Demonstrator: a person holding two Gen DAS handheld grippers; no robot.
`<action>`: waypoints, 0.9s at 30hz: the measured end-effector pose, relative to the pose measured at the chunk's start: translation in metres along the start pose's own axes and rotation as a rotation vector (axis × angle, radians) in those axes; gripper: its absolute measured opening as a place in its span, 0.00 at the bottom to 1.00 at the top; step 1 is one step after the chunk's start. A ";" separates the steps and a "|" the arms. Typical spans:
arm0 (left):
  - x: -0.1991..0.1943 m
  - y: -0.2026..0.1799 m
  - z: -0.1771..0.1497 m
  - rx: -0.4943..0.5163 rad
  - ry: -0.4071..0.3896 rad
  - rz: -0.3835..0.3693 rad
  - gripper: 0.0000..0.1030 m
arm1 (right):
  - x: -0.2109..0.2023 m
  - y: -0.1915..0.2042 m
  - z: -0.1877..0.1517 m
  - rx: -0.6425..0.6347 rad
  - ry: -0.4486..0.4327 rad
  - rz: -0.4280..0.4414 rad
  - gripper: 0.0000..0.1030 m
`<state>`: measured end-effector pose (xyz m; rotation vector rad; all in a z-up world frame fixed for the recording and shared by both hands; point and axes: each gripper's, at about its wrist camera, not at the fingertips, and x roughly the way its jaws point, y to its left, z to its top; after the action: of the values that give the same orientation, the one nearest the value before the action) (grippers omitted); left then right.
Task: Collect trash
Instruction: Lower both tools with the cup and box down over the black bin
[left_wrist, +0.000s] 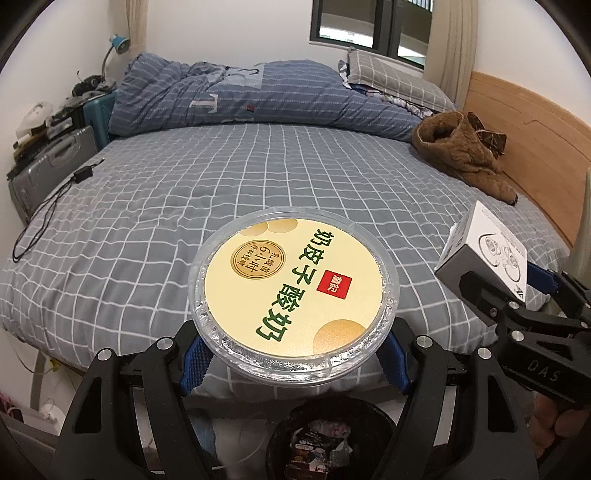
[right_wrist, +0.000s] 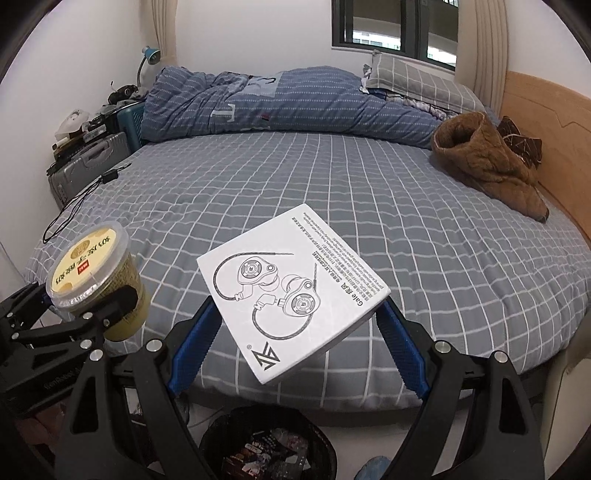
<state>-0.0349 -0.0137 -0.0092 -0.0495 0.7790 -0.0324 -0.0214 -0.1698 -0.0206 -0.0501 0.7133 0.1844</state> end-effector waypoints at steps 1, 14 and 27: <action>-0.002 -0.001 -0.003 0.002 0.001 -0.001 0.71 | -0.001 0.000 -0.002 -0.003 0.002 -0.002 0.79; -0.028 -0.014 -0.036 0.017 0.021 -0.024 0.71 | -0.033 0.002 -0.043 -0.014 0.021 -0.011 0.79; -0.053 -0.022 -0.073 0.027 0.068 -0.028 0.71 | -0.063 0.005 -0.076 0.004 0.048 -0.016 0.80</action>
<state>-0.1247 -0.0351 -0.0227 -0.0341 0.8455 -0.0714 -0.1178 -0.1826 -0.0369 -0.0561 0.7613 0.1670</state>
